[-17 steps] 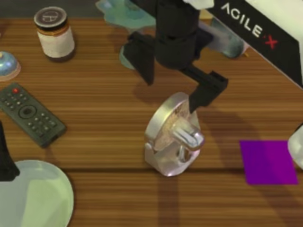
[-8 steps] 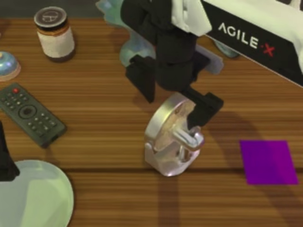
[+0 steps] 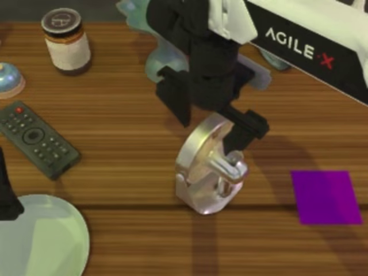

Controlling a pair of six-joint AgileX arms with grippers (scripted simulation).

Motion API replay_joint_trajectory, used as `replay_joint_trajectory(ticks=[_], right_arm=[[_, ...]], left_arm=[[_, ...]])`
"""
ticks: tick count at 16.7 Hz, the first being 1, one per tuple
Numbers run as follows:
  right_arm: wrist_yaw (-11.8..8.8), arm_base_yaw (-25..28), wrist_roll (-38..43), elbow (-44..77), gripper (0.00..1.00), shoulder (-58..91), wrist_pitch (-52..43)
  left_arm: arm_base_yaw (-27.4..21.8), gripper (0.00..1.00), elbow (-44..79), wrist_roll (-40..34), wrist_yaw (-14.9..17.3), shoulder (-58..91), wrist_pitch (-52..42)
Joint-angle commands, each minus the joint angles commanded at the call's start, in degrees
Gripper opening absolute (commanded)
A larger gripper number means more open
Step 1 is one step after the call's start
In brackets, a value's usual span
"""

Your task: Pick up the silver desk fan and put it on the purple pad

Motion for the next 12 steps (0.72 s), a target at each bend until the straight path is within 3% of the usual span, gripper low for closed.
replay_joint_trajectory(ticks=[9, 12], right_arm=[[0.0, 0.0, 0.0, 0.0, 0.02, 0.0, 0.0], [0.0, 0.0, 0.0, 0.0, 0.0, 0.0, 0.0]], left_arm=[[0.0, 1.0, 0.0, 0.0, 0.0, 0.0, 0.0], [0.0, 1.0, 0.0, 0.0, 0.0, 0.0, 0.0]])
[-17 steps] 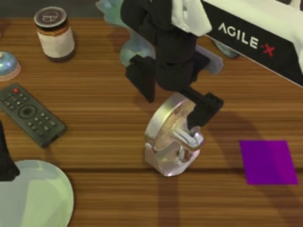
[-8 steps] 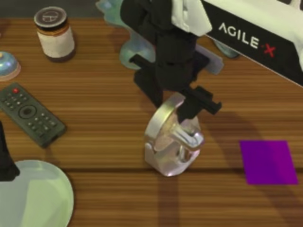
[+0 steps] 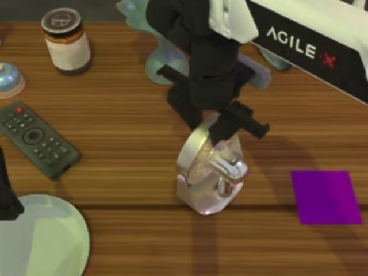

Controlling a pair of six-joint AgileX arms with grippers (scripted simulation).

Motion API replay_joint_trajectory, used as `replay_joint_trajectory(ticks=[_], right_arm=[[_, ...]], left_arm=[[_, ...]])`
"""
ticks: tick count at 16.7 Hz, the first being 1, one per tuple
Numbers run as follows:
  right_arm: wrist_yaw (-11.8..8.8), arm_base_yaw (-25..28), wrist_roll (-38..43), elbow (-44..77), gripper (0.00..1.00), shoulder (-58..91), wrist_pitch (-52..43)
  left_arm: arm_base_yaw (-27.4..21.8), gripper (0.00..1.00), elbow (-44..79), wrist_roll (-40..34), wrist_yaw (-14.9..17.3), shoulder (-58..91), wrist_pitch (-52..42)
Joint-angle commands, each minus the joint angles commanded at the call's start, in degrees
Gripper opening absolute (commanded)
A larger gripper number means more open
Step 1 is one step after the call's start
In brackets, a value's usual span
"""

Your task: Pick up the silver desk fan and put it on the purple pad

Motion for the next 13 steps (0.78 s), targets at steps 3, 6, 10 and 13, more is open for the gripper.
replay_joint_trajectory(ticks=[3, 6, 10, 13], right_arm=[[0.0, 0.0, 0.0, 0.0, 0.0, 0.0, 0.0], [0.0, -0.2, 0.1, 0.0, 0.0, -0.2, 0.0], [0.0, -0.2, 0.5, 4.3, 0.0, 1.4, -3.7], [0.0, 0.0, 0.5, 13.5, 0.0, 3.5, -9.4]], left_arm=[[0.0, 1.0, 0.0, 0.0, 0.0, 0.0, 0.0], [0.0, 1.0, 0.0, 0.0, 0.0, 0.0, 0.0], [0.0, 1.0, 0.0, 0.0, 0.0, 0.0, 0.0], [0.0, 1.0, 0.0, 0.0, 0.0, 0.0, 0.0]])
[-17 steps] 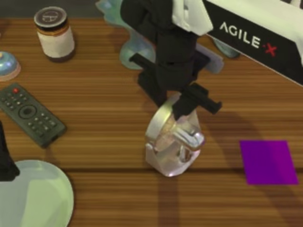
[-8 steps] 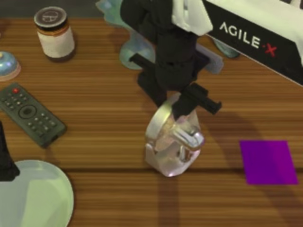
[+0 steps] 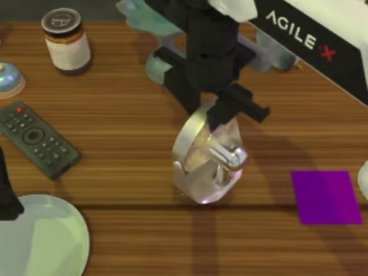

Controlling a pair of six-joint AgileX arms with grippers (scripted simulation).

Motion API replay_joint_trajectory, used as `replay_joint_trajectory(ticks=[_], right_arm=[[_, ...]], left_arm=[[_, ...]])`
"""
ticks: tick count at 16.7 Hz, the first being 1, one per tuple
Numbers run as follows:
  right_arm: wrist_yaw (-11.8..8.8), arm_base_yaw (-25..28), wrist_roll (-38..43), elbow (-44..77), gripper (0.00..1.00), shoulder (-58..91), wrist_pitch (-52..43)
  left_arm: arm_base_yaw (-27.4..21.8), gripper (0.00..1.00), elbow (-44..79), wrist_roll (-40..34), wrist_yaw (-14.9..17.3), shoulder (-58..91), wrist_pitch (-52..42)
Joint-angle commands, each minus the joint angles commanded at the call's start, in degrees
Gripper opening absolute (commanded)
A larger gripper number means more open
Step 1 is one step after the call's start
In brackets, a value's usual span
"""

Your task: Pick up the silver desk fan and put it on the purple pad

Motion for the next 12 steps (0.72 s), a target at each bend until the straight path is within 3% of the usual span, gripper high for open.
replay_joint_trajectory(ticks=[4, 12], right_arm=[[0.0, 0.3, -0.5, 8.6, 0.0, 2.2, -6.5], [-0.3, -0.1, -2.1, 8.2, 0.0, 1.7, -7.2]], left_arm=[[0.0, 1.0, 0.0, 0.0, 0.0, 0.0, 0.0], [0.0, 1.0, 0.0, 0.0, 0.0, 0.0, 0.0]])
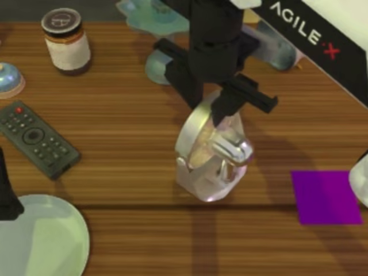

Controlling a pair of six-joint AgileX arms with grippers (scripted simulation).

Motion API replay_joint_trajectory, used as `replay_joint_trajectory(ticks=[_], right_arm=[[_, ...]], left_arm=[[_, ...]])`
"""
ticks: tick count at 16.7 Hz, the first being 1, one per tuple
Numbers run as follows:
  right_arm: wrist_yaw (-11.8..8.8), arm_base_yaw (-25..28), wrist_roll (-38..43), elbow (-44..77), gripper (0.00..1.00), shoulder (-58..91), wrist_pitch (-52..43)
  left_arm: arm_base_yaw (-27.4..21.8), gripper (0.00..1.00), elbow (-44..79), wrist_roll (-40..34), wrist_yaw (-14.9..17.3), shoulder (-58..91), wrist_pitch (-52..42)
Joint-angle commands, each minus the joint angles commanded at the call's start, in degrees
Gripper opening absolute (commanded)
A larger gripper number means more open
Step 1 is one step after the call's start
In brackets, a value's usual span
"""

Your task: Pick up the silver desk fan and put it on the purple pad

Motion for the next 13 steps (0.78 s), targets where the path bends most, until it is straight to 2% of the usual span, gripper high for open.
replay_joint_trajectory(ticks=[3, 6, 9, 13], right_arm=[[-1.3, -0.9, -6.9, -3.5, 0.0, -1.9, -0.8], [-2.9, -2.5, -19.3, -8.6, 0.0, -4.9, -1.8], [-4.4, -4.7, -36.6, -15.1, 0.0, -9.2, -1.8], [-5.8, -8.3, -64.5, -25.8, 0.0, -17.5, 1.0]], left_arm=[[0.0, 1.0, 0.0, 0.0, 0.0, 0.0, 0.0], [0.0, 1.0, 0.0, 0.0, 0.0, 0.0, 0.0], [0.0, 1.0, 0.0, 0.0, 0.0, 0.0, 0.0], [0.0, 1.0, 0.0, 0.0, 0.0, 0.0, 0.0]])
